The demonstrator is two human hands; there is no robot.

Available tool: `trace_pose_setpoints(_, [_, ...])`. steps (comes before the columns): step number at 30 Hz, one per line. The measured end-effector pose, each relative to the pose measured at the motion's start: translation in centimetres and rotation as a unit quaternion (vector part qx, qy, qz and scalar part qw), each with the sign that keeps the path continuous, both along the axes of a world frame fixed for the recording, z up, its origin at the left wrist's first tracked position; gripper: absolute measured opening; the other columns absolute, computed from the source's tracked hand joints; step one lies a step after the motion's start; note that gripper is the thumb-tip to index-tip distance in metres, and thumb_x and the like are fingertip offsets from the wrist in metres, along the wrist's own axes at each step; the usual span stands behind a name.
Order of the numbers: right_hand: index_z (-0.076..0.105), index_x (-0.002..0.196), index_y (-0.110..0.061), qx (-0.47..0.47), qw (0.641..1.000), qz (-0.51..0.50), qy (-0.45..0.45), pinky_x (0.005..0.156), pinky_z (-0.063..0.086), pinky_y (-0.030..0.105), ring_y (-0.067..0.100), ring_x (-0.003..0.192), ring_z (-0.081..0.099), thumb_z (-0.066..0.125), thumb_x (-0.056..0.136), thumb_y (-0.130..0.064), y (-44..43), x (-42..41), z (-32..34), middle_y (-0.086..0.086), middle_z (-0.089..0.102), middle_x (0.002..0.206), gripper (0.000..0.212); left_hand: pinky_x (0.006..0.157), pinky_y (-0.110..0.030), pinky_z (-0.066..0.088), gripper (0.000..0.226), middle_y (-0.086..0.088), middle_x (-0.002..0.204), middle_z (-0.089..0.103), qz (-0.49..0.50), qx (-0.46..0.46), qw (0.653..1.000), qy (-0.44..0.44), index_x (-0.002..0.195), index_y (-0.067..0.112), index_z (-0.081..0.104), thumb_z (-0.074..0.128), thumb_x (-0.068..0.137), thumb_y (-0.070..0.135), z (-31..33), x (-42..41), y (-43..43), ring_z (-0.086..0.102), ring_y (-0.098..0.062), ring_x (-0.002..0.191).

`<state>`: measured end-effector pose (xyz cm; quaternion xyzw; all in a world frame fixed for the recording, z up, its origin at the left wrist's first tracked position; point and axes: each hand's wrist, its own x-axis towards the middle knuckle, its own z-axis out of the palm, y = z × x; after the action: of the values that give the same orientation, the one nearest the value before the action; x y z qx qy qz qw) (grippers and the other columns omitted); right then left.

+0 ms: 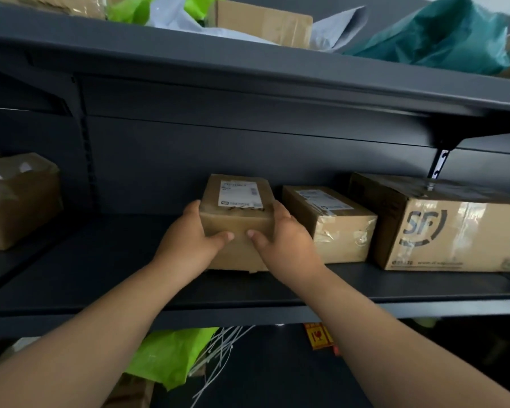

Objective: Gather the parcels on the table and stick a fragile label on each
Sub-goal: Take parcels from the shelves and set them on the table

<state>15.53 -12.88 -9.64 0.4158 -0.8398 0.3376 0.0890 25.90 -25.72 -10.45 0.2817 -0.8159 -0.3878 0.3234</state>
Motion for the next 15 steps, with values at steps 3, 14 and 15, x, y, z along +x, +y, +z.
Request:
trace_pose_setpoints(3, [0.018,0.151,-0.017,-0.034,0.999,-0.013,0.025,0.097,0.044,0.028,0.020,0.124,0.049,0.057,0.092,-0.041,2.8,0.6,1.1,0.007,0.046,0.142,0.075,0.080,-0.028,0.050,0.070,0.014,0.107,0.058,0.001,-0.039,0.998,0.042,0.138,0.027,0.036,0.074,0.079,0.031,1.2,0.5,2.7,0.059,-0.010,0.098])
trace_pose_setpoints(14, [0.025,0.147,-0.026,-0.123,0.991,-0.053,0.030,0.097,0.050,0.031,0.009,0.120,0.050,0.060,0.091,-0.037,18.0,1.4,3.7,-0.007,0.049,0.137,0.067,0.085,-0.026,0.046,0.076,0.013,0.126,0.054,-0.019,-0.151,0.981,0.116,0.140,0.033,0.032,0.075,0.078,0.029,4.3,0.0,17.8,0.051,-0.007,0.109])
trace_pose_setpoints(15, [0.025,0.147,-0.026,-0.127,0.990,-0.053,0.031,0.097,0.050,0.033,0.009,0.119,0.051,0.060,0.091,-0.037,19.7,1.6,3.8,-0.007,0.049,0.136,0.067,0.087,-0.028,0.047,0.077,0.012,0.128,0.053,-0.022,-0.156,0.980,0.121,0.141,0.032,0.031,0.075,0.078,0.029,4.4,0.1,19.5,0.051,-0.008,0.111])
